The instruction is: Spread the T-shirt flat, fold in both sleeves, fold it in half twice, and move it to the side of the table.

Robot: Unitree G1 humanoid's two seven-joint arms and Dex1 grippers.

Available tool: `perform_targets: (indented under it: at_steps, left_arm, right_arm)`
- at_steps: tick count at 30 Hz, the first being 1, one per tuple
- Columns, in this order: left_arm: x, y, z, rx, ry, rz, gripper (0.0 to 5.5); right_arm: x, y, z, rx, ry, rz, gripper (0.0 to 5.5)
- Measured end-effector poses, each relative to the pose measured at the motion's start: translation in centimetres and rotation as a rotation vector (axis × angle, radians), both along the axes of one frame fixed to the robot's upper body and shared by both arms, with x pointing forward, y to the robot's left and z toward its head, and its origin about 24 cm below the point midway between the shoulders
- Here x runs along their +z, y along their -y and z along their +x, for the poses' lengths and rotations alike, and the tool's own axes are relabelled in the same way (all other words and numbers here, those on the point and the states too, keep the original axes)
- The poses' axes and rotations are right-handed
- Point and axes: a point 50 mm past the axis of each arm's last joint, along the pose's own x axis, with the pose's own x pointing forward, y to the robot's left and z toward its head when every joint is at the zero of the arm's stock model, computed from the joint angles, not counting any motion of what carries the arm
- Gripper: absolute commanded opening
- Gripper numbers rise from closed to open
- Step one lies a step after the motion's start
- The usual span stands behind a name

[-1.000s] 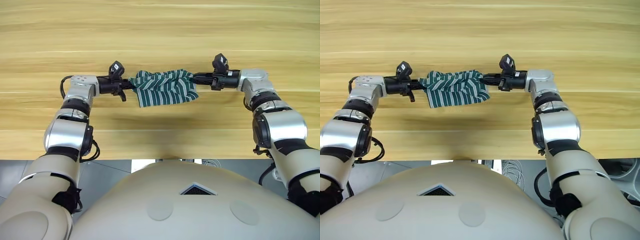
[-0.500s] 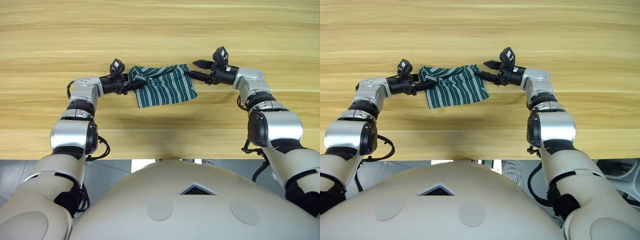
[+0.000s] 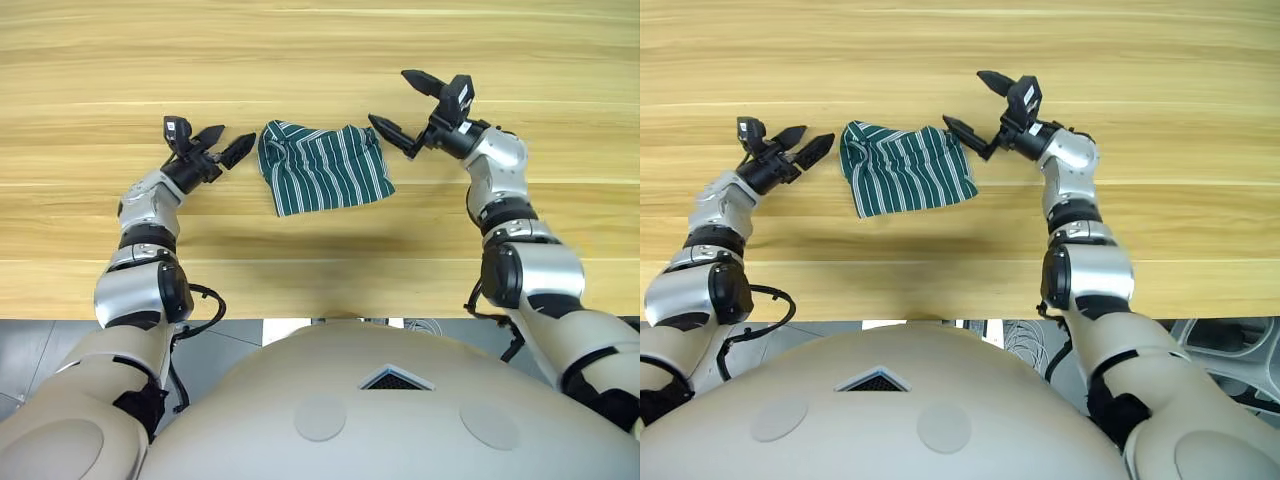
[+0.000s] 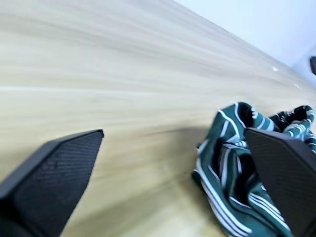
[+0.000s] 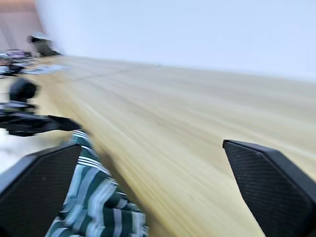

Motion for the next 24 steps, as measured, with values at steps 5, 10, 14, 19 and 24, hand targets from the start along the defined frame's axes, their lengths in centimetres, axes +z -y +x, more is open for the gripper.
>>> perform_targets:
  at_steps: [5,10,14,19,24]
  left_arm:
    - [1.4,-1.2,-0.6,0.071,0.167,0.112,5.22]
    - [4.3,-0.1,-1.4,0.096,0.434,0.149,5.22]
    - [5.9,0.1,-1.6,0.167,0.544,0.154,5.22]
    - [6.4,0.2,-2.1,0.22,0.573,0.164,5.22]
    - [6.0,0.9,-2.4,0.209,0.568,0.158,5.22]
  right_arm:
    - [0.3,-2.0,-2.1,0.198,0.095,0.004,5.31]
    - [0.3,-4.1,-3.9,0.408,0.108,-0.011,5.31]
    - [-0.4,-6.0,-4.2,0.461,0.066,-0.062,5.31]
    - [-2.9,-7.6,-3.9,0.446,-0.067,-0.244,5.31]
    - [-3.6,-7.8,-1.8,0.314,-0.208,-0.287,5.31]
